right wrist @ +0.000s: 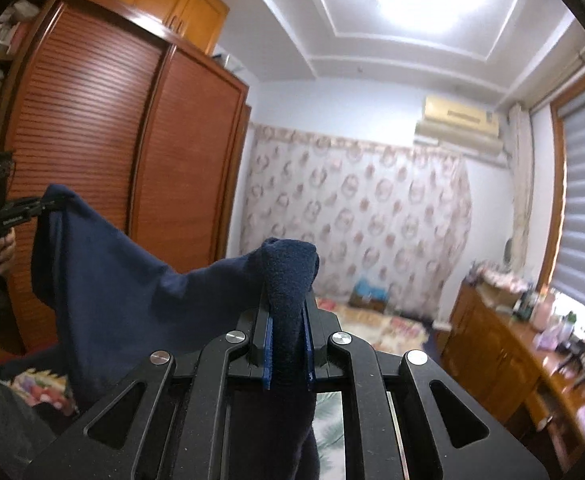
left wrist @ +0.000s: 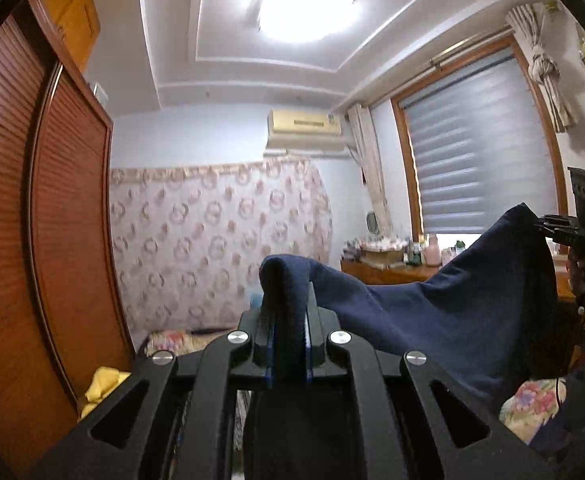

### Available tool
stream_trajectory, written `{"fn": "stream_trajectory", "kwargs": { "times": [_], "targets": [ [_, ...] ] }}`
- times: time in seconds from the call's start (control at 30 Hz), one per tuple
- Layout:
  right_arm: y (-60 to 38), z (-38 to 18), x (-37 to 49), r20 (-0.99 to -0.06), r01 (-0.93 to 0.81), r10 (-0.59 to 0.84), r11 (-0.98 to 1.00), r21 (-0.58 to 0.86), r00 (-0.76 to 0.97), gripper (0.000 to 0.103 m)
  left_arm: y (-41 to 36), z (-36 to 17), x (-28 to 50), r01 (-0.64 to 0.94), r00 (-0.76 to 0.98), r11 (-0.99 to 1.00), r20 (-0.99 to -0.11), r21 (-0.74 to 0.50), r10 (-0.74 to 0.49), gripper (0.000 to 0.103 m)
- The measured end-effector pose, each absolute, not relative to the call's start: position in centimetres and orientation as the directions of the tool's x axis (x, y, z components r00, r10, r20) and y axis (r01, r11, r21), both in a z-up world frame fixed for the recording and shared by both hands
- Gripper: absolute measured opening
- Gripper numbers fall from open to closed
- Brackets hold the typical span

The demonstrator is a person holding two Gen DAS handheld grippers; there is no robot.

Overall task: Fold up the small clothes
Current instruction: 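Lift the held hem with both grippers and fold it over the shirt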

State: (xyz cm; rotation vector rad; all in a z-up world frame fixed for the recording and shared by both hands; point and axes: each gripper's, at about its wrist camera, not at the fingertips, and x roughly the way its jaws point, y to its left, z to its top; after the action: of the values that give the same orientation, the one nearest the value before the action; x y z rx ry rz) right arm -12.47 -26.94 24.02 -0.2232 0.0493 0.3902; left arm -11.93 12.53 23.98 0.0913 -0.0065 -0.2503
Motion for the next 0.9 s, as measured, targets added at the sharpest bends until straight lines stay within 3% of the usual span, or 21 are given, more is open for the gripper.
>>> {"fn": "stream_trajectory", "kwargs": {
  "times": [0.17, 0.33, 0.53, 0.7, 0.9],
  "targets": [
    [-28.0, 26.9, -12.3, -0.034, -0.327, 0.328, 0.916, -0.231, 0.944, 0.009, 12.1, 25.5, -10.7, 0.249, 0.966, 0.962, 0.041, 0.114, -0.255, 0.007],
    [-29.3, 27.0, -10.9, -0.043, -0.296, 0.294, 0.928, -0.227, 0.955, 0.009, 11.4, 24.9, -6.8, 0.258, 0.966, 0.961, -0.001, 0.099, -0.259, 0.007],
    [-30.9, 22.7, -4.5, -0.161, -0.248, 0.216, 0.944, -0.218, 0.963, 0.009, 9.2, 19.2, 2.5, 0.276, 0.949, 0.956, -0.185, 0.104, -0.254, 0.008],
    [-32.2, 15.0, 4.7, -0.335, -0.239, 0.168, 0.954, -0.18, 0.927, 0.009, 7.1, 10.9, 12.7, 0.28, 0.904, 0.953, -0.367, 0.12, -0.219, 0.008],
    [-33.1, 5.6, 14.9, -0.506, -0.241, 0.129, 0.957, -0.162, 0.853, 0.009, 4.5, 4.1, 20.5, 0.271, 0.851, 0.956, -0.493, 0.114, -0.182, 0.008]
  ]
}}
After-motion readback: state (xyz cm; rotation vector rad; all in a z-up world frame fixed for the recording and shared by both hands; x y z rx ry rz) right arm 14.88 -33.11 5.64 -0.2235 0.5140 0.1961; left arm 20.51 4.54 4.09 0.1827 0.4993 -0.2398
